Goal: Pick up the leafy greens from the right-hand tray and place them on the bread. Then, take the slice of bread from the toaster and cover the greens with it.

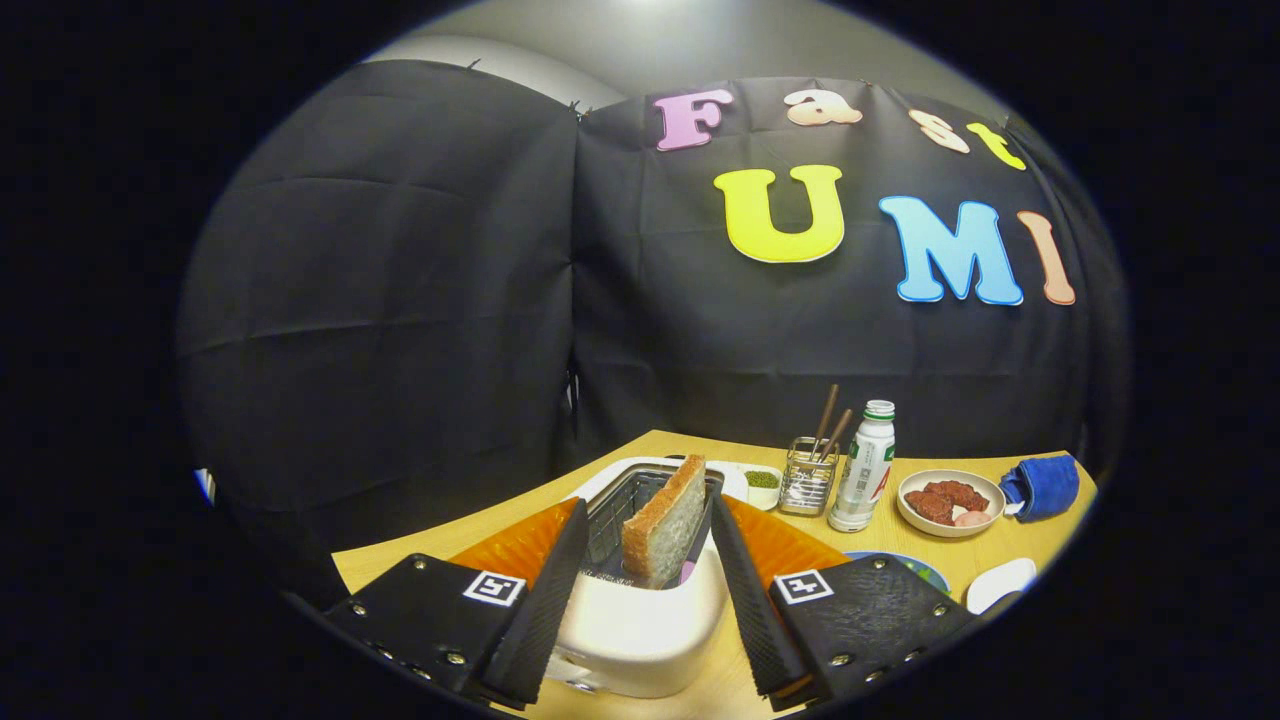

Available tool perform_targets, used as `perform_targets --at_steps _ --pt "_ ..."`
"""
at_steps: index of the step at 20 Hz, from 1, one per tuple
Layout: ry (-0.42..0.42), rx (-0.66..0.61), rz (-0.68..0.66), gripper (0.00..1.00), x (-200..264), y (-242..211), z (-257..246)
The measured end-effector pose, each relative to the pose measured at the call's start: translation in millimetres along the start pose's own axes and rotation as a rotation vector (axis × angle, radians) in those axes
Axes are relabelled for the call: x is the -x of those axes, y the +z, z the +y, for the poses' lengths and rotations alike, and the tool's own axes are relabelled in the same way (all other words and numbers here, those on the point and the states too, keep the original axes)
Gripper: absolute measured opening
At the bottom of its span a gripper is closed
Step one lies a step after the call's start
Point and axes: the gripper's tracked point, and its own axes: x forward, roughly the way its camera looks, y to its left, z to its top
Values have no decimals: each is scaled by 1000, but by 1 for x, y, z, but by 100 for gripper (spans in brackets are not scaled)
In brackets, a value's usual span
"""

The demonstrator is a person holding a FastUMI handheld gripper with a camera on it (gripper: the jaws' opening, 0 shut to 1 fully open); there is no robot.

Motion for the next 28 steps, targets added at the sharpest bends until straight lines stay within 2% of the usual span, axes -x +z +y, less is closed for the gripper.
perform_targets --at_steps 2,4,5,6,8,9,12,22,25,28 --pt "-23 14 33 71 -11 -8 -1" --pt "-79 46 27 46 -17 -12 -9" --pt "-76 46 29 26 -18 -13 -9" --pt "-63 32 26 18 -21 -12 -3" --pt "-50 32 30 15 -23 -9 -7" --pt "-47 17 22 6 -16 -6 -8" --pt "-30 -25 29 6 -20 -3 -10" --pt "16 -59 -136 6 18 73 -17" --pt "8 -63 -149 6 29 81 -32" --pt "-34 -77 -171 6 43 84 -55"
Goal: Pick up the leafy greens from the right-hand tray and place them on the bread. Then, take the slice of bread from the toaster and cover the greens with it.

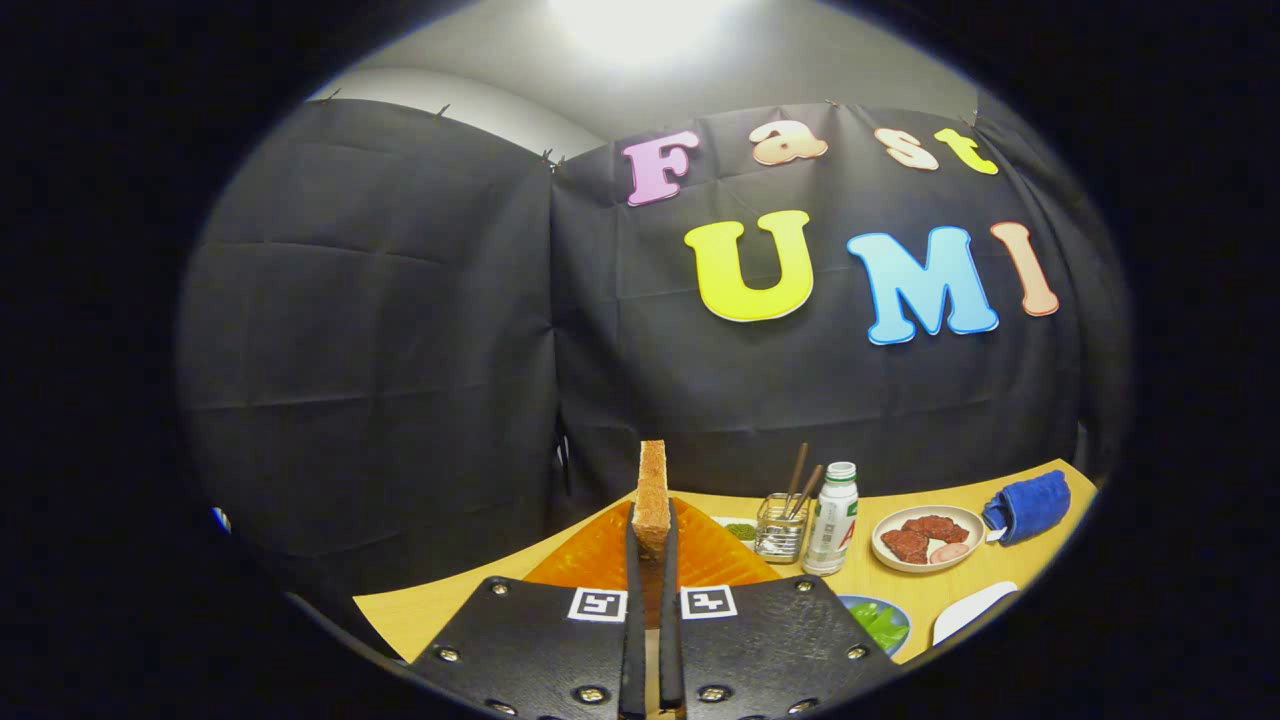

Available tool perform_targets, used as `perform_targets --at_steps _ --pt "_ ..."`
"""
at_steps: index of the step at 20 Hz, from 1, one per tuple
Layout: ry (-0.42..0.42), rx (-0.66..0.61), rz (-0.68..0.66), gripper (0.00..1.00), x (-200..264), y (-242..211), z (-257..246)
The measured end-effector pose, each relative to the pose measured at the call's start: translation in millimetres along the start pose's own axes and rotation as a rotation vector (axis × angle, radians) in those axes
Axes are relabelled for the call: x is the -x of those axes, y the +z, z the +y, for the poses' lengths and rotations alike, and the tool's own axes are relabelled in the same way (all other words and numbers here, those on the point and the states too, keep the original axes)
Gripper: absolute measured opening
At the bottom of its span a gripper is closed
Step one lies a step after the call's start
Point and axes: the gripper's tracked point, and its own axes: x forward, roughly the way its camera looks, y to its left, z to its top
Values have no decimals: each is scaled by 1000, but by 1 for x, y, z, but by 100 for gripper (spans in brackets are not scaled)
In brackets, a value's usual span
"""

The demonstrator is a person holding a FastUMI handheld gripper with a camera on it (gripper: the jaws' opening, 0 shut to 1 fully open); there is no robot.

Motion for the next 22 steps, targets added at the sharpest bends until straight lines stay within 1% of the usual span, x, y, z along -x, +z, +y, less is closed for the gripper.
perform_targets --at_steps 5,10,20,22 --pt "-55 11 -11 5 8 -4 -30" --pt "-122 20 37 5 15 -40 -60" --pt "-202 -3 126 6 20 -93 -94" --pt "-209 -25 151 6 18 -106 -98"
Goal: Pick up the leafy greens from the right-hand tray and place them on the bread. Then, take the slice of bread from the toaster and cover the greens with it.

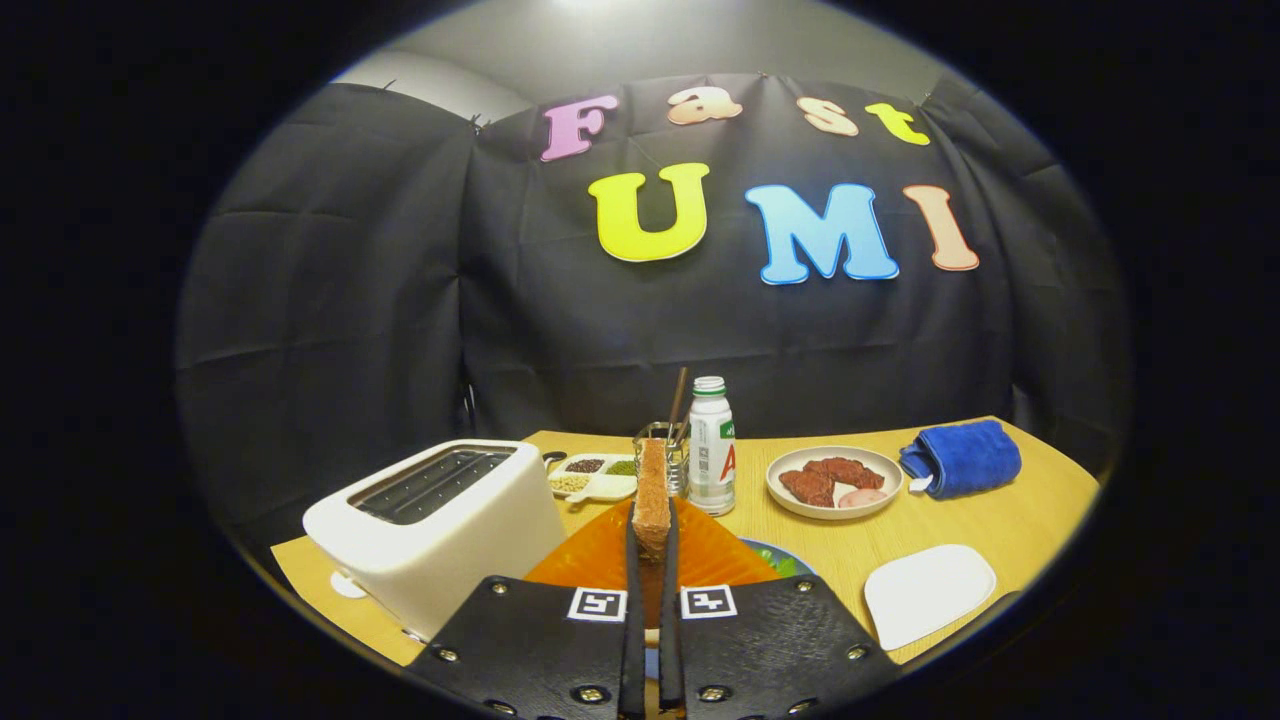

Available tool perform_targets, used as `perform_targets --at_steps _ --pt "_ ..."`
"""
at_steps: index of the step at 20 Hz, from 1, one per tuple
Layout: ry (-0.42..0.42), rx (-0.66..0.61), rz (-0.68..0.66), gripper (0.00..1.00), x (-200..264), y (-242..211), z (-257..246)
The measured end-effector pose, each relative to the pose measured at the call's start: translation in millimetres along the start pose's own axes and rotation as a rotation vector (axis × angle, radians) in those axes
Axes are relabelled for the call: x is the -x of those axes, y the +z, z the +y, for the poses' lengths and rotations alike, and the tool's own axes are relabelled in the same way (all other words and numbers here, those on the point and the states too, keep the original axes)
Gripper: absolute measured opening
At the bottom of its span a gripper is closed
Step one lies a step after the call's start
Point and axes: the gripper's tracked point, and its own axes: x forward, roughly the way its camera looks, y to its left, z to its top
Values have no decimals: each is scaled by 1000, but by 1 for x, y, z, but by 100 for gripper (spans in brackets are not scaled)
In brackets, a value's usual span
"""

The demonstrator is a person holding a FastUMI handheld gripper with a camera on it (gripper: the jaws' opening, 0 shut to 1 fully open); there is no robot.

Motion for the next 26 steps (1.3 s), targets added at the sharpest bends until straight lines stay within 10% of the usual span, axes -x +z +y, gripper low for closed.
perform_targets --at_steps 19,26 --pt "27 -125 104 7 -13 -46 -4" --pt "-31 -1 150 33 -21 -61 -31"
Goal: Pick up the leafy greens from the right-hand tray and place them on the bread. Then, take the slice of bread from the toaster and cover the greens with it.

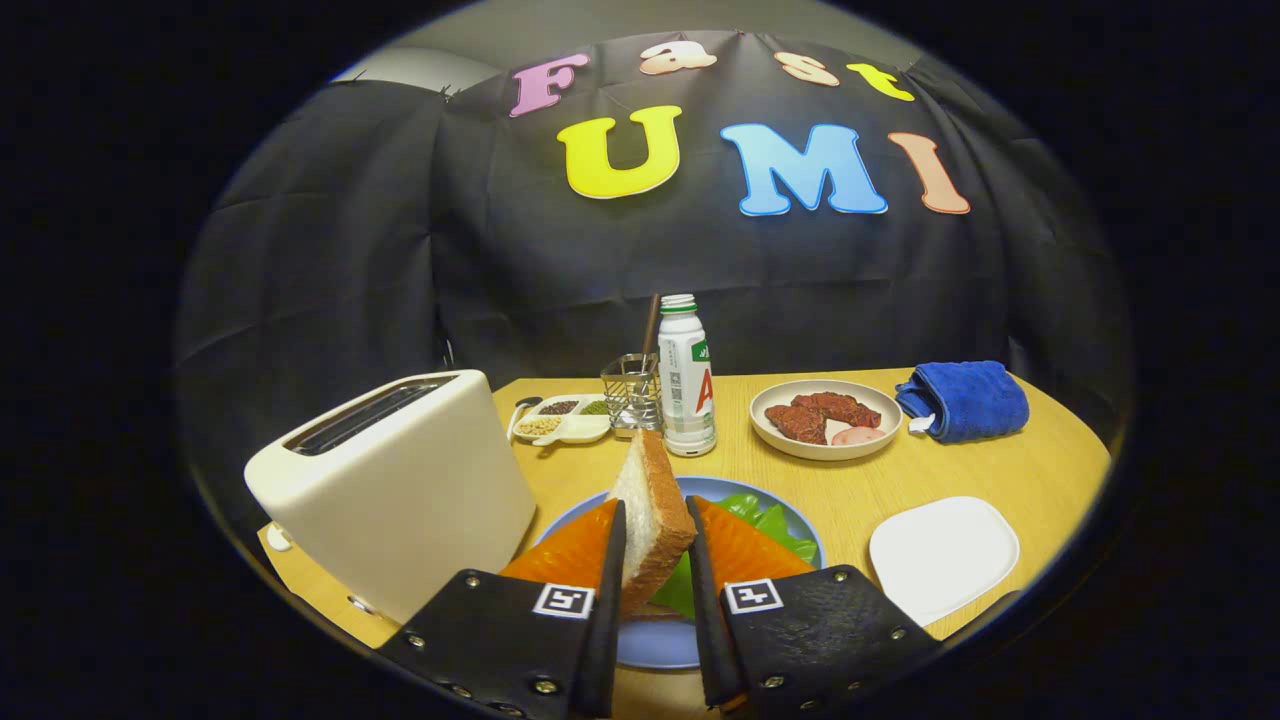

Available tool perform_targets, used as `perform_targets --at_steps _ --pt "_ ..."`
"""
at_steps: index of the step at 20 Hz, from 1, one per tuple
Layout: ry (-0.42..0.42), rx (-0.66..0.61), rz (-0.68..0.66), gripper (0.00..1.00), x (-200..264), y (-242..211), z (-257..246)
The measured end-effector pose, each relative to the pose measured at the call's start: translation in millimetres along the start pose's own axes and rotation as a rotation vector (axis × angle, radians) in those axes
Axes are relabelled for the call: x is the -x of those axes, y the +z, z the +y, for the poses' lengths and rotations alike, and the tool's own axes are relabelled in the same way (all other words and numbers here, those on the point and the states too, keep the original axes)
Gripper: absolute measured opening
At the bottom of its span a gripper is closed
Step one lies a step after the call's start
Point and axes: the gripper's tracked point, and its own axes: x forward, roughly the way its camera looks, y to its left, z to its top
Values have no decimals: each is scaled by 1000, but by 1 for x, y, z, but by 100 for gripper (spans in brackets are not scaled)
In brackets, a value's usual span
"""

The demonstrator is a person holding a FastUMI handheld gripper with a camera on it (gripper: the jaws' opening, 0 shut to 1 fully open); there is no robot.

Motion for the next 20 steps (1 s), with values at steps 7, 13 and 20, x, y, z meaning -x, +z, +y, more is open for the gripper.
perform_targets --at_steps 7,13,20 --pt "-22 75 47 40 -5 -11 -19" --pt "-54 137 80 51 -7 -19 -34" --pt "-85 174 78 61 -3 -24 -58"
